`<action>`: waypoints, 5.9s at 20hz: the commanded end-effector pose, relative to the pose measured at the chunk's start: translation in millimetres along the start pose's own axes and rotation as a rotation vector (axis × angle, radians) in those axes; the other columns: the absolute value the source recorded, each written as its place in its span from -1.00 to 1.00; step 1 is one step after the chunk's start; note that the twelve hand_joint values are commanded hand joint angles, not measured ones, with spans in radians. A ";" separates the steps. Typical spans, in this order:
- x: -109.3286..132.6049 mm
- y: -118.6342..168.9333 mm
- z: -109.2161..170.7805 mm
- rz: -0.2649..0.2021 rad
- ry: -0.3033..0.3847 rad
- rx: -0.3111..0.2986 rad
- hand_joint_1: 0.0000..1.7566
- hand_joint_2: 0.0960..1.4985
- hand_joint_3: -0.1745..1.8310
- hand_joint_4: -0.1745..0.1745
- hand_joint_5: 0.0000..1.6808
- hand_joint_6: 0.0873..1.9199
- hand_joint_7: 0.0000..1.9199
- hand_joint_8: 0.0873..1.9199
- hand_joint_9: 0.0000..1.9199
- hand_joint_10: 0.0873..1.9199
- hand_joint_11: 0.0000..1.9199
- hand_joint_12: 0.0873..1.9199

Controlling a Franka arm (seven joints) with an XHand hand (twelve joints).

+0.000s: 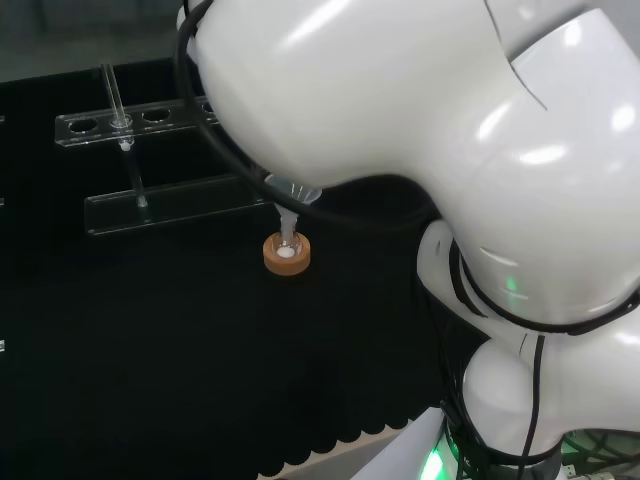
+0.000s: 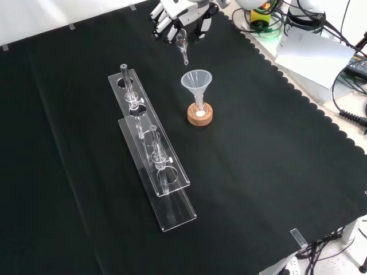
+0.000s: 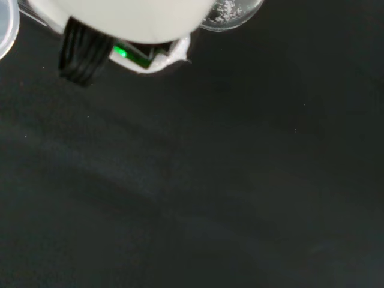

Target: Put the weighing funnel back on the table.

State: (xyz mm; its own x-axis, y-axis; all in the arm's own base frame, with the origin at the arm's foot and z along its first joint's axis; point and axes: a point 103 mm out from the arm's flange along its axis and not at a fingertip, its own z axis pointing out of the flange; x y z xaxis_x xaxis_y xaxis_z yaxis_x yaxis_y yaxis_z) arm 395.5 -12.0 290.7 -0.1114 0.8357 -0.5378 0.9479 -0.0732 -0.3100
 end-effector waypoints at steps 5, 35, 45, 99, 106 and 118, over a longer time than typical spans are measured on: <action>-24.8 14.0 27.1 0.002 0.141 0.004 0.27 -0.28 -0.04 1.00 0.47 -0.21 -0.47 -0.45 -0.07 -0.66 -0.43 0.22; -31.6 116.6 118.2 0.023 0.325 0.037 0.27 -0.27 -0.04 1.00 0.45 -0.19 -0.47 -0.44 -0.07 -0.65 -0.45 0.24; -22.5 130.9 148.1 0.000 0.349 0.074 0.27 -0.27 -0.04 1.00 0.45 -0.19 -0.47 -0.44 -0.07 -0.65 -0.45 0.24; 1.4 166.0 192.9 -0.019 0.418 0.112 0.14 -0.08 -0.34 0.67 0.16 -0.20 -0.65 -0.38 -0.29 -0.51 -0.60 0.32; -0.9 160.0 187.3 -0.027 0.403 0.149 0.07 -0.27 -0.18 -0.09 -0.32 -0.35 -0.78 -0.37 -0.45 -0.44 -0.77 0.37; -30.4 118.2 156.9 0.010 0.454 0.114 -0.01 -0.31 -0.22 -0.37 -0.56 -0.92 -0.96 -0.38 -0.68 -0.35 -0.94 0.47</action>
State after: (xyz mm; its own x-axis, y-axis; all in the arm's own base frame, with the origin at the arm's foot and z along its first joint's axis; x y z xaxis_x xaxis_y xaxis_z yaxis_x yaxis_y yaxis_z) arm 481.7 -132.8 115.5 0.0447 0.9842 -0.1714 0.8904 -0.1170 -0.4399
